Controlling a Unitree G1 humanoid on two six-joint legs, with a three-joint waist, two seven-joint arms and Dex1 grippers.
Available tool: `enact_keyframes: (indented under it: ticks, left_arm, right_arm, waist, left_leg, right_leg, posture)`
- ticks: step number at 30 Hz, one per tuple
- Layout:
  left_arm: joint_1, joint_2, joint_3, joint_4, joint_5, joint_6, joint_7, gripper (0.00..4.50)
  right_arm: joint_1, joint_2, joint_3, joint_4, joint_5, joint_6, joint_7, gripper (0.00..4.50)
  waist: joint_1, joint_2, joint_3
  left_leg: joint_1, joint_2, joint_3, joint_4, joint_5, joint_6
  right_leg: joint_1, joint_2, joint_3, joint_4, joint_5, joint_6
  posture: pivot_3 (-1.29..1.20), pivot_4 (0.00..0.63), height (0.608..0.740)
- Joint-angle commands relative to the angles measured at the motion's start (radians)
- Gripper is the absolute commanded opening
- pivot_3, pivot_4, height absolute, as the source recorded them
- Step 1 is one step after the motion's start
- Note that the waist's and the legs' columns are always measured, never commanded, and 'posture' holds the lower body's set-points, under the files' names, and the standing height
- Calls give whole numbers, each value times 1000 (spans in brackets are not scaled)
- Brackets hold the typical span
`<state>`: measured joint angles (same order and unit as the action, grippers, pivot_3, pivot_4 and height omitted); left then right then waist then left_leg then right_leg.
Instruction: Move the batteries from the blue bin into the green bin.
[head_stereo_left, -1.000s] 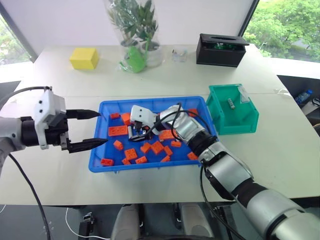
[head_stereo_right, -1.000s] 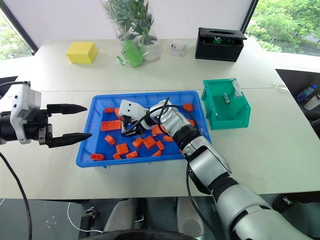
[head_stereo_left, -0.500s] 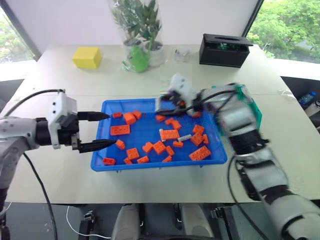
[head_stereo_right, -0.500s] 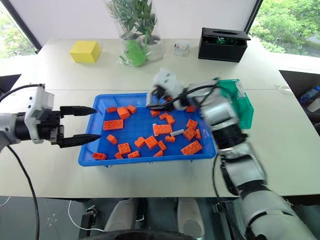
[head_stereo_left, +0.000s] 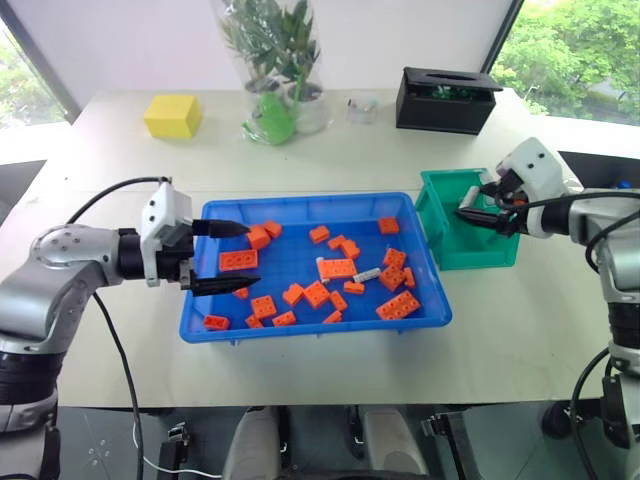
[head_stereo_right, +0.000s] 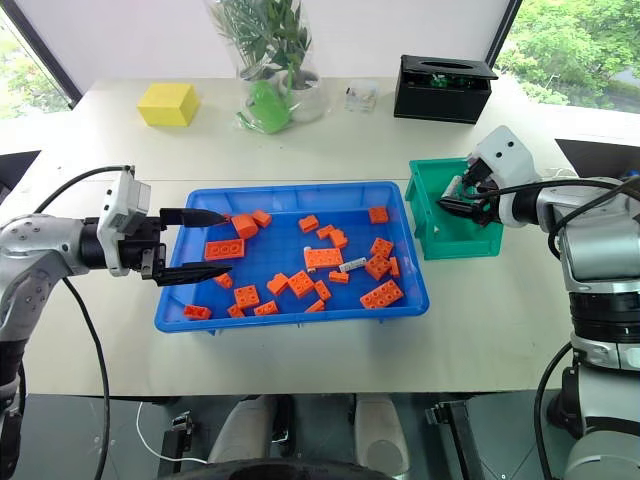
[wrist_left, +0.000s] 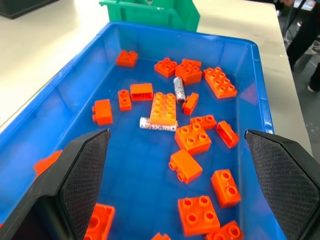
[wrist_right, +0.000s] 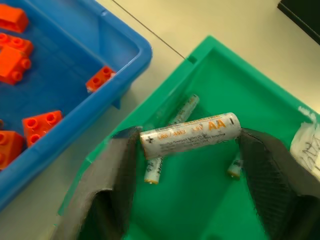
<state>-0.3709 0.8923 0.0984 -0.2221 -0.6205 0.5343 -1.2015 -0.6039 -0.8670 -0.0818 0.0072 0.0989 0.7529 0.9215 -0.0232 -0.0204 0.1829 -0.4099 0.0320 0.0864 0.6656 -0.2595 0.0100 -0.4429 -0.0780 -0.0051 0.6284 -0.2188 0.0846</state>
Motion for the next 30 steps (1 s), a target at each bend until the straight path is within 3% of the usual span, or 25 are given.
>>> enact_keyframes:
  ticks: [1,8,13,20,30]
  left_arm:
    - [-15,8,19,-1,-1,-12,-9,4500]
    - [20,24,43,-37,-16,1,-7,4500]
    - [22,28,37,-58,-19,8,-10,4500]
    - [23,26,34,-82,-16,12,0,4500]
    - [66,27,64,-144,-33,43,39,4500]
  right_arm:
    - [-55,-33,4,33,-10,-80,-6,4452]
    - [-224,-5,101,43,57,-125,134,4452]
    - [-249,69,298,-53,112,-111,326,4452]
    - [-276,182,512,9,14,-184,368,4452]
    - [-320,290,568,175,-58,-270,363,4452]
  waist:
    - [3,0,0]
    - [3,0,1]
    - [5,0,1]
    - [10,0,1]
    - [9,-1,1]
  left_leg:
    - [0,0,0,0,0,0]
    - [0,0,-1,0,0,0]
    - [0,1,-2,0,0,0]
    - [-1,0,-2,1,0,0]
    - [-1,0,-1,1,0,0]
  right_leg:
    - [0,0,0,0,0,0]
    - [0,0,0,0,0,0]
    - [0,0,0,0,0,0]
    - [0,-1,0,0,0,0]
    - [0,0,-1,1,0,0]
  posture:
    - [0,150,736]
    - [0,150,736]
    - [0,150,736]
    - [0,150,736]
    - [0,150,736]
